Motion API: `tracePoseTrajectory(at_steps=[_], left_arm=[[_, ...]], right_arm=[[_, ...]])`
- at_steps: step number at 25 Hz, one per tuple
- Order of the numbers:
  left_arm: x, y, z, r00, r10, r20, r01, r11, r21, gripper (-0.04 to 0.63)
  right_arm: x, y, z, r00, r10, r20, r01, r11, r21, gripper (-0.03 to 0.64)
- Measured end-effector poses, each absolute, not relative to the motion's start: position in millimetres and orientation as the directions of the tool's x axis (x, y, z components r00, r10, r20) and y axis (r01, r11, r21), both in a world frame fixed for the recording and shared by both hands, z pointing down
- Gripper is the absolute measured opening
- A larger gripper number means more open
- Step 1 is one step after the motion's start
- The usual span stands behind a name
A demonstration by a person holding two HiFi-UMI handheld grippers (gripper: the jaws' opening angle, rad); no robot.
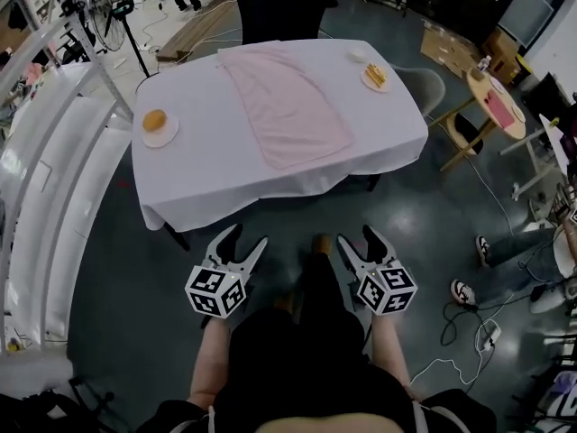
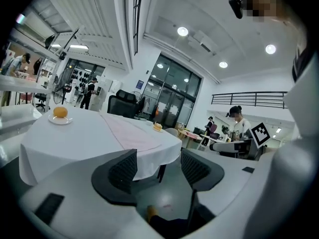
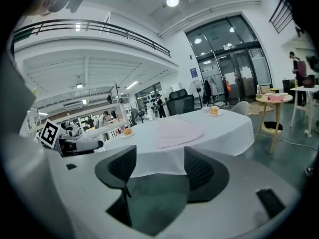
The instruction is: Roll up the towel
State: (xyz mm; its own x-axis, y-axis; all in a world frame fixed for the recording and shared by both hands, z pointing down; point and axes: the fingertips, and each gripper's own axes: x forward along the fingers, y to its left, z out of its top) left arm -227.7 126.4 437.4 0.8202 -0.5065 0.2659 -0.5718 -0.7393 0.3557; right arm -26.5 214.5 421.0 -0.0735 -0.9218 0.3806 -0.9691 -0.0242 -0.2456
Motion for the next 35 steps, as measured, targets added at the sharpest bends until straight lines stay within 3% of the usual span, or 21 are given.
tracePoseTrajectory(at_steps=[7,17,35], left_arm=[[-214,91,450,0.788,-0.547,0.282,-0.615,-0.708,0.346,0.282],[-129,-8,425,0.753,-0.604,0.263,-0.658,-0.687,0.307,0.282],[-56,-137,435,0.576,-0.761,0.298,-0.817,-0.525,0.237,0.282]], right_arm=[[-12,164,428,-0.139,-0.92,0.367,-0.967,0.046,-0.251,0.313],[67,54,417,-0.214,-0.912,0.35,-0.959,0.127,-0.254,0.311],[165,-107,448,-0.409,-0.834,0.371,-0.908,0.333,-0.253,0.311]])
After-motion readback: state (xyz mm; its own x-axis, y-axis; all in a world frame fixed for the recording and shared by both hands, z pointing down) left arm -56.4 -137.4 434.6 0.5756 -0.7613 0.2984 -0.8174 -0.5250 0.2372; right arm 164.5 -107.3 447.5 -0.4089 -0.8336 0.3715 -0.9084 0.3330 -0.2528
